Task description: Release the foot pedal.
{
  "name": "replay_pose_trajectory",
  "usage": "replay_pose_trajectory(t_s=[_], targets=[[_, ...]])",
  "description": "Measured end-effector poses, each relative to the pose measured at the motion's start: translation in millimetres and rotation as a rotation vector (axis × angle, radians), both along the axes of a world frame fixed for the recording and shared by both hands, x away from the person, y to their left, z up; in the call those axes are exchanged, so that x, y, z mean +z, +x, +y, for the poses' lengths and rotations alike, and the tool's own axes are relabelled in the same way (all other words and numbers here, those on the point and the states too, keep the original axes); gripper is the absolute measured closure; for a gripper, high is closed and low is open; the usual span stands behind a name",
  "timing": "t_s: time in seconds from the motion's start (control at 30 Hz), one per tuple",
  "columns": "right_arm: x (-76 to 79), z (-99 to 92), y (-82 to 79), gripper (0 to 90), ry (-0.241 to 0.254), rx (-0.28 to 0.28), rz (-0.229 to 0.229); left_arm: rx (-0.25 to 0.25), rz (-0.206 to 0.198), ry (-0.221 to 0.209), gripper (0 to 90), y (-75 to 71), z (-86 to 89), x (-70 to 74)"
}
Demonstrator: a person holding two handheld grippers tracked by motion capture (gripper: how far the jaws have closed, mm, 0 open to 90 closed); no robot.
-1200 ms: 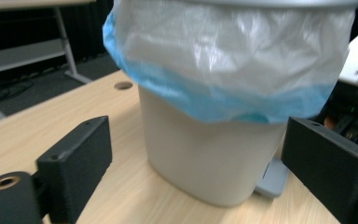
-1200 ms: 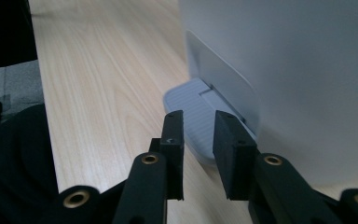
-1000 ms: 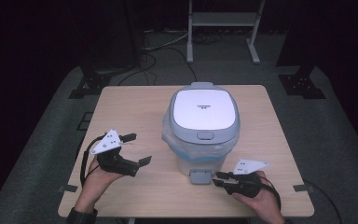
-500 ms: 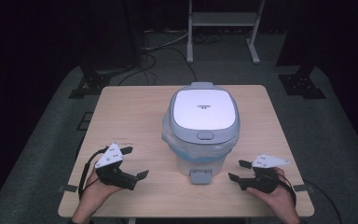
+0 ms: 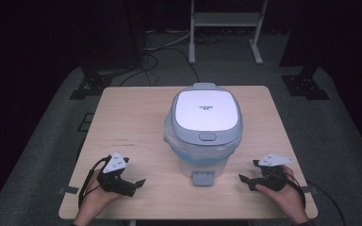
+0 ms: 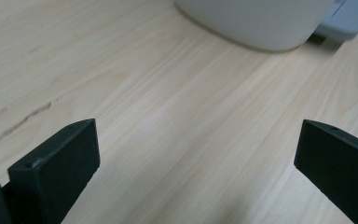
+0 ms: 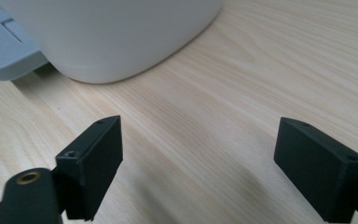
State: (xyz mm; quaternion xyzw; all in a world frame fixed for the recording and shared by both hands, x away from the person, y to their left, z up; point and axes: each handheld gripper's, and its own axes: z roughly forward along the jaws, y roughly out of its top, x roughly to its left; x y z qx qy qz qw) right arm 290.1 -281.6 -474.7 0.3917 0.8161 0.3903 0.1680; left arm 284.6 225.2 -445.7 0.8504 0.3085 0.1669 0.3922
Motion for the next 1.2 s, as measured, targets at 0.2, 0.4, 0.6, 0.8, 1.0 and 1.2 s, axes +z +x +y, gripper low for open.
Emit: replay_pose_trajectory(t_s=[0.2, 0.4, 0.6, 0.8, 1.0, 1.2], targets=[[-4.9, -7.2, 3.4, 13.1, -0.017, -0.017, 0.021, 0.016, 0.048, 0.046, 0.0, 4.4, 2.3, -12.4], [-9.1, -10.1, 5.6, 13.1, -0.033, -0.025, 0.039, 0.026, 0.071, 0.087, 0.0, 7.2, 3.6, -21.0], [-11.9, -12.2, 6.7, 12.5, -0.050, -0.030, 0.031, 0.031, 0.078, 0.110, 0.0, 8.6, 4.7, -26.7], [-12.6, -13.4, 7.5, 11.3, -0.050, -0.036, 0.028, 0.020, 0.090, 0.114, 0.0, 9.0, 2.9, -31.9], [-12.7, -13.3, 7.8, 10.7, -0.050, -0.038, 0.029, 0.006, 0.093, 0.063, 0.0, 8.7, 4.0, -36.3], [-12.8, -13.3, 8.1, 10.1, -0.051, -0.043, 0.031, -0.004, 0.079, 0.048, 0.0, 8.4, 5.2, -38.0]])
